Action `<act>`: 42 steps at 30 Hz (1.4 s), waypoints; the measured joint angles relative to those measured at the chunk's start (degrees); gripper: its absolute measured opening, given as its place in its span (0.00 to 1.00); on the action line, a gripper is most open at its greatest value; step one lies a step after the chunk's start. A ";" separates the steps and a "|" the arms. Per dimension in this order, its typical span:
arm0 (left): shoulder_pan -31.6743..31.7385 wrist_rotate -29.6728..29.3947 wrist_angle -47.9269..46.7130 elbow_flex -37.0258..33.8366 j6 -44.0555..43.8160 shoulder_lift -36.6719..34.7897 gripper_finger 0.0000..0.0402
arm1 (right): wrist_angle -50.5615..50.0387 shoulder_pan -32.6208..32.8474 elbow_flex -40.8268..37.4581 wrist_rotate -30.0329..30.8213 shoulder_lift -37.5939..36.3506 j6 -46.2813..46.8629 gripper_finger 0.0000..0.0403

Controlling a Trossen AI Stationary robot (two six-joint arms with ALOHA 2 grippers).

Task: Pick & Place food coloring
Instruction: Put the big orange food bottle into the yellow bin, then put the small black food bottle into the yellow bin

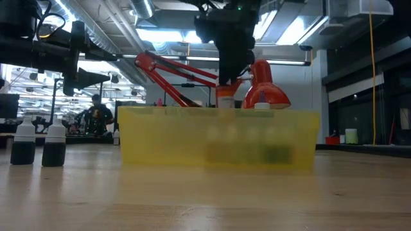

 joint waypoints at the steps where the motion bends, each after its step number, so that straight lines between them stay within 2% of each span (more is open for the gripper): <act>1: 0.00 0.00 0.01 0.00 0.00 0.01 0.78 | 0.52 -0.07 -0.61 -0.03 -0.02 -0.02 0.30; 14: 0.00 0.02 0.01 0.00 0.00 -0.01 0.77 | 5.31 -0.45 -8.15 -0.50 -0.28 -1.67 0.30; 25: 0.00 0.01 -0.01 0.00 0.00 0.00 0.77 | 6.49 -1.00 -9.12 -0.48 -0.33 -3.14 0.31; 42: 0.00 0.00 -0.01 0.00 0.00 0.01 0.78 | 4.99 -0.98 -9.74 -0.50 -0.76 -2.91 0.52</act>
